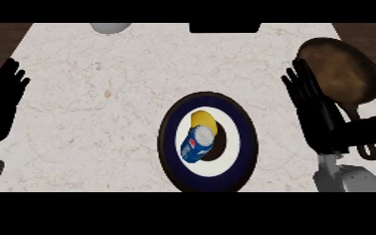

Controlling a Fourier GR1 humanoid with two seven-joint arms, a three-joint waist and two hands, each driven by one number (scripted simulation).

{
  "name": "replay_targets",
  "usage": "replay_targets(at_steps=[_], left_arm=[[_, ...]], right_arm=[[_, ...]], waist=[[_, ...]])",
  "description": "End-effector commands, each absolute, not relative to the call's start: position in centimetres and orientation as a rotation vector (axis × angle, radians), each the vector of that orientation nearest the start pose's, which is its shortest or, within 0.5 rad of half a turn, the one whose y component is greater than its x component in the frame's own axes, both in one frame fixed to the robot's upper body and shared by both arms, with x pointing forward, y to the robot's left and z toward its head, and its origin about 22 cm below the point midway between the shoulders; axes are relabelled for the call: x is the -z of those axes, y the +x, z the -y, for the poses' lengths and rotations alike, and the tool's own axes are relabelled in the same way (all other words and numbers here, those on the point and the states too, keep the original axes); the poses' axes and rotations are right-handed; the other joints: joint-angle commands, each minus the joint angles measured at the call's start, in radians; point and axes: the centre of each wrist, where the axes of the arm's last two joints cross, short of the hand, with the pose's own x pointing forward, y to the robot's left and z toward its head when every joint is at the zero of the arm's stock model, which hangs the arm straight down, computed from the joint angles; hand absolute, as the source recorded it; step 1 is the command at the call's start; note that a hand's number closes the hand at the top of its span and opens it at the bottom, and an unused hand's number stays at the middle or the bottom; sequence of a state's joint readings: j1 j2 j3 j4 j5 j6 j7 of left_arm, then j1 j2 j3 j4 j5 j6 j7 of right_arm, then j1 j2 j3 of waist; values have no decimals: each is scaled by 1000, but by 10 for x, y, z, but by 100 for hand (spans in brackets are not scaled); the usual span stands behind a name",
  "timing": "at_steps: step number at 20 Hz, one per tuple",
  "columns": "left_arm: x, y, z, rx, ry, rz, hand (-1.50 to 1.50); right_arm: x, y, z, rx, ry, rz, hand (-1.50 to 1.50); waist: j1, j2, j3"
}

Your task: Pick the lemon from the plate and place it in the pan

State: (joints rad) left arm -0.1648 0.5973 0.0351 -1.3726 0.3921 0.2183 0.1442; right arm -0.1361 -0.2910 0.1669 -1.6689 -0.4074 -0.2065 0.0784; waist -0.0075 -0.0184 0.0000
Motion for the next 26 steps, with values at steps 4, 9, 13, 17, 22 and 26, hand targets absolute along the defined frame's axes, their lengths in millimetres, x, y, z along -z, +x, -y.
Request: replay_targets(at_steps=[4, 9, 13, 17, 22, 26], left_arm=[[-69, 294, -291, 82, 90, 1652, 0], [-42, 279, -216, 136, -122, 1712, 0], [-20, 260, -207, 168, -108, 1693, 0], [-10, 252, -184, 159, -125, 1700, 0], [-5, 252, -187, 171, -83, 1712, 0], [-12, 248, -200, 157, -79, 1698, 0]], right_arm=[[-109, 290, 169, -378, 660, 1765, 150], [-99, 329, 209, -644, 525, 1770, -150], [-94, 339, 260, -841, 650, 1757, -150], [-114, 370, 272, -1018, 519, 1820, -150], [-125, 401, 238, -1234, 479, 1773, -150], [-132, 404, 189, -1461, 420, 1696, -150]], waist=[[81, 28, 3], [61, 38, 2], [53, 35, 3], [60, 35, 2], [52, 31, 1], [45, 25, 0]])
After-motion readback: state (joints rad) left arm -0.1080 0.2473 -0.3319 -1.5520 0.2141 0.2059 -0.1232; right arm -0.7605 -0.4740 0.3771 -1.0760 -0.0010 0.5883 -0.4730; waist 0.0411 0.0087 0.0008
